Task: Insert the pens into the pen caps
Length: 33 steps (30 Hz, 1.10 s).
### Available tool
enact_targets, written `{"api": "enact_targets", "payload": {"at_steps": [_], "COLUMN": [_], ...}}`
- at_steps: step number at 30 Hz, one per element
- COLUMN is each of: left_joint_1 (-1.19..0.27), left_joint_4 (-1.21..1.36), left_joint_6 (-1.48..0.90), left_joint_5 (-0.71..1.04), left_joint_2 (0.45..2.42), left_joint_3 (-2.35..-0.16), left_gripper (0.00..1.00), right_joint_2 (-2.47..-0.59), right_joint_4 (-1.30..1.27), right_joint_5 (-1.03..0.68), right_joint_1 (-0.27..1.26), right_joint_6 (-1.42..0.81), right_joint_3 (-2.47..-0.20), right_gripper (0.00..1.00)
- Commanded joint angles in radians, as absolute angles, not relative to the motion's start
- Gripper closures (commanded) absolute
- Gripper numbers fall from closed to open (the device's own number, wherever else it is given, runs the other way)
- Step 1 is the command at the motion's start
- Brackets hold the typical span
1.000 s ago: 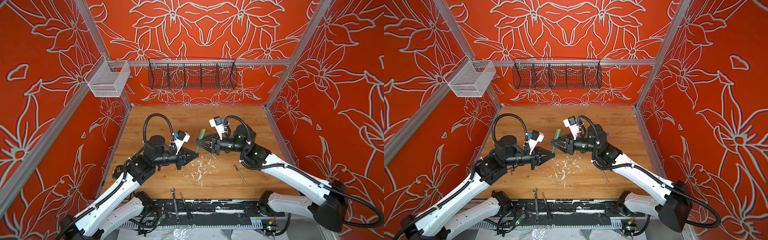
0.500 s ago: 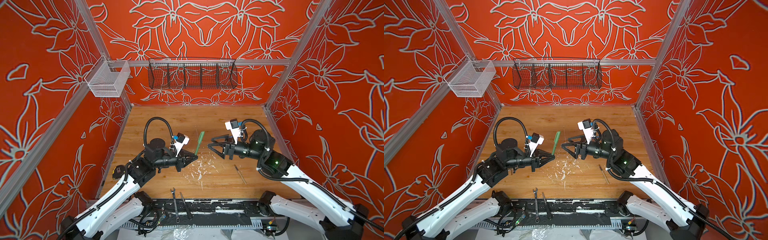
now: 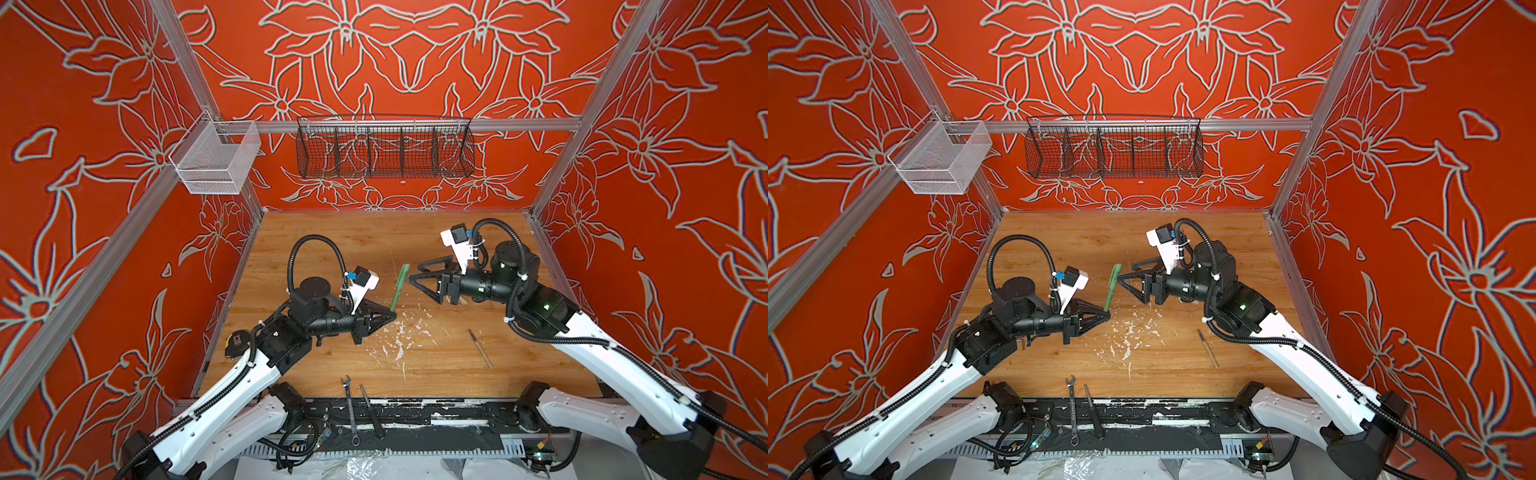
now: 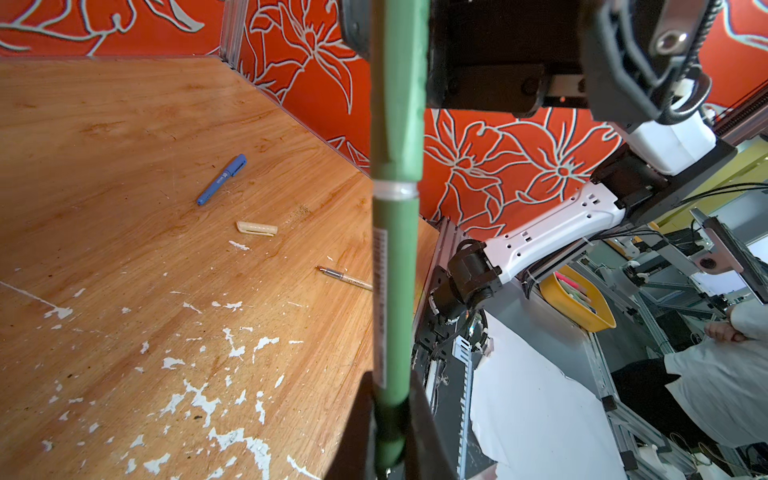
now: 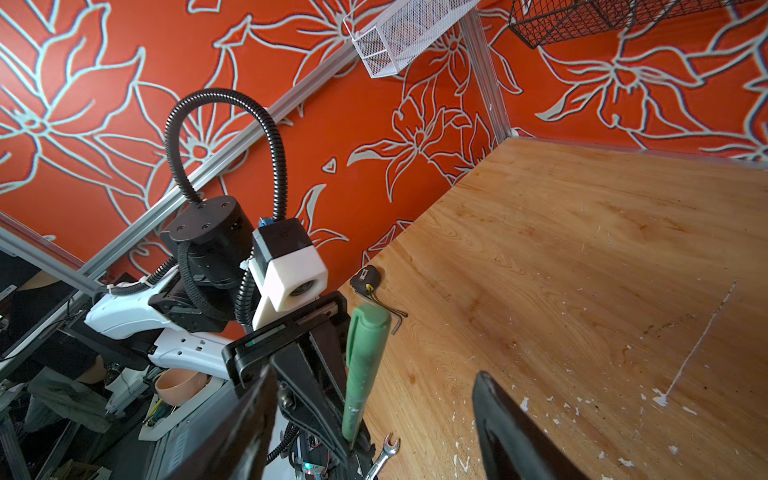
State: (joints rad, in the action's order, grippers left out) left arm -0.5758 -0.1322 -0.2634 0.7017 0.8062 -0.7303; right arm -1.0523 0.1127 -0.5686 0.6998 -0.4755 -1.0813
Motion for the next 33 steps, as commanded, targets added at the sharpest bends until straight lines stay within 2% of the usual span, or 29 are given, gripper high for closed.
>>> {"api": "enact_targets", "payload": {"at_steps": [1, 27, 33], "left_joint_1": [-0.578, -0.578, -0.578], "left_joint_4": [-0.102, -0.116, -0.113], "left_joint_6": [-0.266, -0.244, -0.241], "left_joint_5": [0.724, 0.709, 0.704], "left_joint_2": [0.794, 0.808, 0.824], "left_joint_3": [-0.733, -0.735, -0.742], "left_gripper": [1.00, 1.00, 1.00], "right_joint_2": [-1.071, -1.201, -1.221], "right_joint_4": [0.126, 0.091, 0.084], "right_joint_5": [-0.571, -0.658, -0.664], "right_joint_1": [0.698, 0.703, 0.709], "right_joint_6": [-0.465, -0.487, -0.495], "right_joint_3": [-1.127, -1.233, -1.235], "right_gripper": [0.26, 0.50, 0.70]}}
